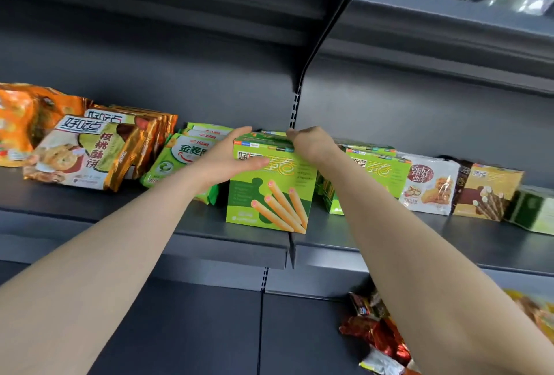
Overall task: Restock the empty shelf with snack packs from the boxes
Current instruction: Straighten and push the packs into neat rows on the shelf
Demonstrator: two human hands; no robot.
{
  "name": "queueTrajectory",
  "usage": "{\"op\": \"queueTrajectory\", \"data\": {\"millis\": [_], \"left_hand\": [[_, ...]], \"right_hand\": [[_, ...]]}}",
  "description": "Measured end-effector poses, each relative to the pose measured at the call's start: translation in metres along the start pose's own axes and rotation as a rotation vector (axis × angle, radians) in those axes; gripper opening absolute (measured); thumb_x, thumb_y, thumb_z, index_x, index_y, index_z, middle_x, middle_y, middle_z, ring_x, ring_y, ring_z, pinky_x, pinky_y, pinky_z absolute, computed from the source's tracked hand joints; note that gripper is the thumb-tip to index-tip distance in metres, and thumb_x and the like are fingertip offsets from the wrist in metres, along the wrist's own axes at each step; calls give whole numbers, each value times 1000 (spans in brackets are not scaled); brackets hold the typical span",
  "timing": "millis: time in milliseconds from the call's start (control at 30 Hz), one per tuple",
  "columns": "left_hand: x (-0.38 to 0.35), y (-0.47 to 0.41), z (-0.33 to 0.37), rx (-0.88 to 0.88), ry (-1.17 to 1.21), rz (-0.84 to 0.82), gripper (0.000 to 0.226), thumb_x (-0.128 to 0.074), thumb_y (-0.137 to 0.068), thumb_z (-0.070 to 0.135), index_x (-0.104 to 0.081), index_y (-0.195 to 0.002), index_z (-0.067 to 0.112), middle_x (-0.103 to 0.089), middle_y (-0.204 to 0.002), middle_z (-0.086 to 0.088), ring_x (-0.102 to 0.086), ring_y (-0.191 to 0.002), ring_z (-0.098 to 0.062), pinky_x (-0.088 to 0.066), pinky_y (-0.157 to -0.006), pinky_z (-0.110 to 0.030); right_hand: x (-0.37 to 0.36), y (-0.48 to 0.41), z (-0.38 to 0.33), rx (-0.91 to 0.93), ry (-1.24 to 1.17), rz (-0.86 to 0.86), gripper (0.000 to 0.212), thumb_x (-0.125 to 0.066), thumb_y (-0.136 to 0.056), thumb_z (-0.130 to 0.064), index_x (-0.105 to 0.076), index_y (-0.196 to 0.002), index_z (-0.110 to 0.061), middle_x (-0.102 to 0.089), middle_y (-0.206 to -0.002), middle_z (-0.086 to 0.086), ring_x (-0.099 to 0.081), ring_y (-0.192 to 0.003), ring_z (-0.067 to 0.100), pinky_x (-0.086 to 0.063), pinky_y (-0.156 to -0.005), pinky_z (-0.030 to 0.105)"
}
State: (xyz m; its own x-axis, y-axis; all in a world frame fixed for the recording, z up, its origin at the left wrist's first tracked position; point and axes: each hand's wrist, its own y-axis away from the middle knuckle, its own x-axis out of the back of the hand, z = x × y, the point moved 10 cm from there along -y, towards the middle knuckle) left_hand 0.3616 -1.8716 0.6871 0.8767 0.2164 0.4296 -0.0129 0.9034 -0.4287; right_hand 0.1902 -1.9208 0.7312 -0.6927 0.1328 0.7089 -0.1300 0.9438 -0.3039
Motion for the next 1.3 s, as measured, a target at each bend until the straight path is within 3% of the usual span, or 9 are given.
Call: {"op": "queueTrajectory", "data": {"millis": [133,267,367,533,667,900,1067,1233,1300], "left_hand": [[4,-2,12,12,-36,42,73,-59,-80,67,-39,-146,41,-37,-151,13,-32,-137,-10,-32,-103,-34],[23,-19,41,-44,-197,160,56,-38,-96,64,-57,-137,31,-54,-136,16,-46,-126,-7,-31,-97,-28],[21,-53,61,-62,-386,125,51,-32,-103,53,-67,-126,25,-63,-129,9,-54,-121,-11,-33,-96,-26],[-3,-113,60,3,-511,-85,44,-40,-102,49,-68,-124,23,-65,-128,7,-56,-121,-10,-37,-105,-28],[-20,-146,41,127,-632,-249,53,-33,-100,58,-60,-134,27,-53,-144,5,-47,-134,-17,-30,-116,-37],[-47,-157,3,233,-665,-467,48,-39,-93,67,-62,-128,42,-52,-145,11,-49,-130,-18,-29,-117,-45],[-52,-157,2,236,-755,-461,48,-37,-101,55,-62,-131,26,-56,-139,4,-53,-124,-21,-35,-112,-37],[-27,-166,13,212,-610,-187,56,-33,-105,47,-31,-154,20,-25,-162,-1,-26,-147,-21,-20,-118,-33],[-22,-169,9,247,-566,-179,63,-38,-103,49,-26,-156,18,-20,-163,-3,-24,-148,-22,-19,-119,-34]], "right_hand": [[10,-3,9,-7,-91,-25,37,-44,-102,-42,-63,-105,-9,-58,-91,5,-54,-97,27,-45,-87,32],[64,-29,30,90,64,173,30,-48,-98,-26,-69,-117,-15,-65,-110,13,-59,-104,31,-47,-90,33],[95,-54,59,55,258,190,39,-49,-95,-14,-65,-129,-23,-63,-130,11,-58,-117,34,-46,-93,31],[108,-101,112,-71,497,61,49,-48,-84,-15,-64,-127,-31,-58,-139,7,-58,-119,33,-49,-100,35],[99,-119,123,-107,630,-184,41,-47,-97,-12,-58,-136,-9,-55,-141,12,-52,-129,31,-42,-108,37],[99,-125,121,-78,767,-418,48,-61,-88,-6,-58,-135,-13,-52,-137,17,-62,-111,37,-58,-89,46],[94,-132,96,-28,633,-416,63,-75,-82,-11,-54,-138,-32,-53,-133,6,-65,-102,35,-60,-82,39],[70,-138,63,5,390,-380,59,-73,-88,-12,-51,-142,-19,-54,-134,9,-61,-110,31,-59,-88,43],[54,-141,52,22,334,-373,61,-74,-88,-14,-49,-143,-13,-52,-137,9,-60,-110,28,-60,-87,42]]}}
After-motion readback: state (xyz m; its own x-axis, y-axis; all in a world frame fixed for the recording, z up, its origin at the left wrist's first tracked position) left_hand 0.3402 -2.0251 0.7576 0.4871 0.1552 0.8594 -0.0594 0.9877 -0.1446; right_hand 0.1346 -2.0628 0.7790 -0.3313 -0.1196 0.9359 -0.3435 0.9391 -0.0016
